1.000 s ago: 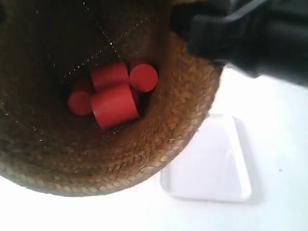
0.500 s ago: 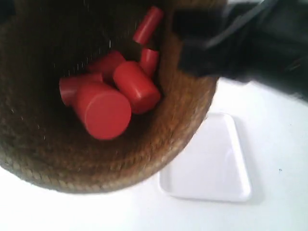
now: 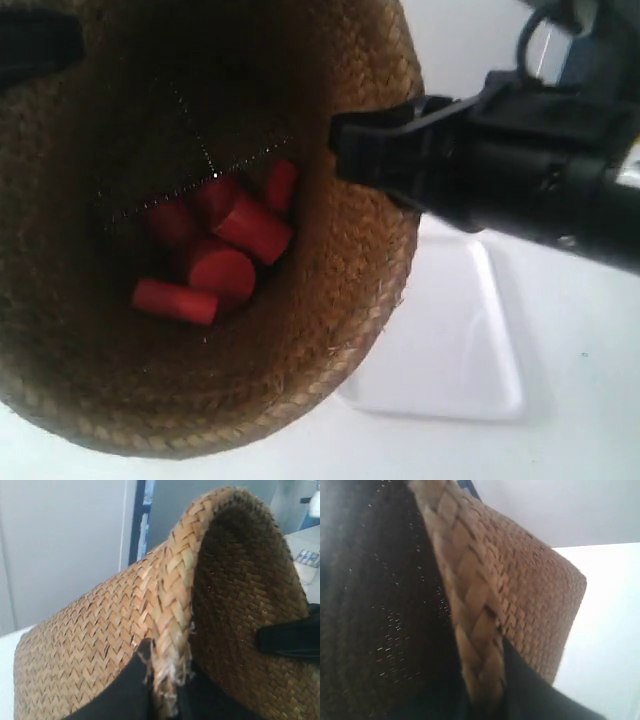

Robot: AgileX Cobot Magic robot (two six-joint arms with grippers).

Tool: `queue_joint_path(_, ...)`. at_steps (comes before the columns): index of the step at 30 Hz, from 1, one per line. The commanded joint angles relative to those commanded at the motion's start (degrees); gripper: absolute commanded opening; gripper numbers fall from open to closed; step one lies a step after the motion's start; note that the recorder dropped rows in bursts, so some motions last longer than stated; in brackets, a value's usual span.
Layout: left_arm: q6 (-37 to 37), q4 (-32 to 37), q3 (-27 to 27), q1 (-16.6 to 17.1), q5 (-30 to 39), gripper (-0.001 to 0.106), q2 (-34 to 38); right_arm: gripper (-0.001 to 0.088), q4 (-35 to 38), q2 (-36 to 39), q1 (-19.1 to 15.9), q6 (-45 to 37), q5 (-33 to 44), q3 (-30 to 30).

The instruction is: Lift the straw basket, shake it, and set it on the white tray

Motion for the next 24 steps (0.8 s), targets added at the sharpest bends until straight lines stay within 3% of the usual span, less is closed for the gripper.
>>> queue_joint_path(2, 0.1, 0.3, 2.9, 0.0, -3.3, 0.0, 0.4, 0.0, -1.8, 0.7, -0.1, -1.7, -3.0, 3.0)
queue_joint_path(3, 0.1, -0.1, 7.6, 0.0, -10.2, 0.0, 4.3, 0.0, -1.8, 6.7, -1.6, -1.7, -10.9, 7.0)
queue_joint_path(4, -0.1, -0.3, 9.3, 0.0, -11.4, 0.0, 6.1, 0.0, -0.3, 9.5, -2.5, -1.0, -13.0, 7.8)
queue_joint_path(5, -2.1, -0.9, 8.1, 0.1, -6.7, 0.0, 5.8, 0.0, 4.4, 10.5, -2.7, 3.4, -9.2, 5.9)
queue_joint_path(6, -2.0, -1.0, 6.4, 0.0, -2.4, 0.0, 4.2, 0.0, 4.7, 8.6, -2.2, 5.2, -4.2, 3.9)
queue_joint_path(7, -1.5, -1.0, 3.1, 0.0, 3.9, 0.0, 0.9, 0.0, 4.2, 4.5, -0.8, 3.1, 4.0, 0.2)
queue_joint_path(8, -1.5, -1.2, 1.8, 0.0, 5.5, 0.0, -1.0, 0.0, 4.0, 2.2, 0.1, 1.6, 4.6, -0.5)
queue_joint_path(10, 1.3, -0.4, 3.1, 0.0, 1.7, 0.0, -2.8, 0.0, 3.6, -0.5, 0.6, -3.8, -3.4, 1.2)
queue_joint_path(11, 1.3, -0.4, 8.0, 0.0, -7.0, 0.0, -0.6, 0.0, 3.6, 3.8, 0.0, -7.6, -12.6, 4.6)
queue_joint_path(12, 0.3, -1.4, 10.9, 0.0, -11.8, 0.0, 2.5, 0.0, 6.3, 8.6, -1.3, -9.7, -16.8, 5.7)
queue_joint_path(13, -2.0, -3.4, 10.3, 0.0, -9.2, 0.0, 2.6, 0.0, 9.6, 9.3, -1.6, -6.7, -14.9, 4.7)
queue_joint_path(14, -0.4, -4.4, 7.3, 0.0, -1.9, 0.0, 0.6, 0.0, 9.4, 6.7, -1.0, -2.4, -4.8, 1.0)
queue_joint_path(16, 1.1, -4.2, 3.0, 0.0, 5.8, 0.0, -3.8, 0.0, 9.3, -0.2, 1.5, -3.2, 4.7, -2.6)
queue_joint_path(17, 1.2, -4.0, 3.4, 0.0, 4.3, 0.0, -4.2, 0.0, 6.8, -1.4, 2.0, -4.7, 3.5, -1.9)
queue_joint_path(18, 1.5, -3.0, 7.0, 0.0, -2.2, 0.0, -3.2, 0.0, 2.0, -0.1, 1.4, -6.0, -1.8, 0.9)
queue_joint_path(20, 1.8, -3.6, 11.5, 0.0, -11.9, 0.0, 0.8, 0.0, -0.1, 6.1, -1.3, -6.2, -9.2, 4.8)
queue_joint_path(22, 0.9, -4.6, 10.7, 0.0, -10.6, 0.0, 1.9, 0.0, 3.1, 8.8, -3.6, -2.6, -4.2, 3.8)
queue_joint_path(24, 2.6, -3.3, 7.0, 0.0, -2.0, 0.0, -0.5, 0.0, 4.3, 6.6, -3.0, -1.7, 6.5, 0.4)
